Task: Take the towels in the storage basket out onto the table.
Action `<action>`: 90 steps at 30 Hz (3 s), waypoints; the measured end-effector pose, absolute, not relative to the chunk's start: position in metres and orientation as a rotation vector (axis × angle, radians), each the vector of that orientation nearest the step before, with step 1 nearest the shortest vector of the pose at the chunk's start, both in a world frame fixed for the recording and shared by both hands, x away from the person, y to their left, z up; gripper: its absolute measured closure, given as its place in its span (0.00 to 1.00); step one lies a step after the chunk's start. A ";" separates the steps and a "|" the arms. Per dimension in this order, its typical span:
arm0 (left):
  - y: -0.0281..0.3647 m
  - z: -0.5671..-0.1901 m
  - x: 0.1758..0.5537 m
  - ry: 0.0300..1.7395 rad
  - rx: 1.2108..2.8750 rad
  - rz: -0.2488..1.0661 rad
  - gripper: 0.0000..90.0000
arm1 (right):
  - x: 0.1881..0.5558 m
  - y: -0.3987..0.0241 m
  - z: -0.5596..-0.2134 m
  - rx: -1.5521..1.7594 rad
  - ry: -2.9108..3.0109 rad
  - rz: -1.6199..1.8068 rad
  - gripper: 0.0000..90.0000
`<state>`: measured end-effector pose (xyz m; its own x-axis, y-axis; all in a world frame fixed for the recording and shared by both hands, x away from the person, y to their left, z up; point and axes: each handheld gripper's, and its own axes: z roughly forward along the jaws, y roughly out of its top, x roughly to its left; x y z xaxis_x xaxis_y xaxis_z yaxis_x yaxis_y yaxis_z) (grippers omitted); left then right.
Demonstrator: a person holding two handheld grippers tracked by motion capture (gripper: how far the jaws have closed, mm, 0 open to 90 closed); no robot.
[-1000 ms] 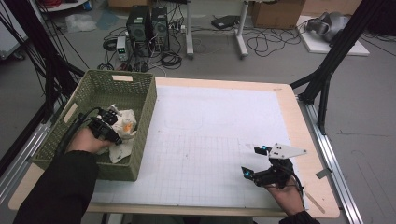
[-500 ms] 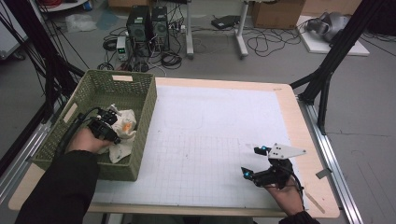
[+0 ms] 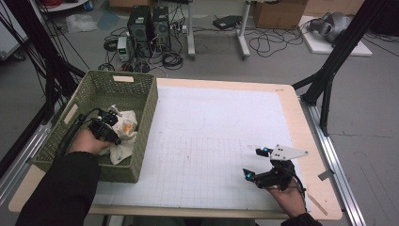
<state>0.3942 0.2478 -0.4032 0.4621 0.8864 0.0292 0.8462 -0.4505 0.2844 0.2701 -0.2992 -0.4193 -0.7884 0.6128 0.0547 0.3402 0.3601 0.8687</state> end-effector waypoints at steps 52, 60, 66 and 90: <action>0.317 -0.350 0.371 1.391 1.798 -0.052 0.91 | 0.270 -0.303 -0.417 0.862 2.329 1.421 0.08; 0.324 -0.342 0.367 1.336 1.687 -0.068 0.91 | 0.270 -0.303 -0.417 0.867 2.326 1.426 0.08; 0.325 -0.339 0.367 1.309 1.630 -0.081 0.91 | 0.270 -0.303 -0.417 0.874 2.326 1.427 0.08; 0.325 -0.327 0.369 1.211 1.443 -0.149 0.91 | 0.271 -0.303 -0.418 0.881 2.333 1.425 0.08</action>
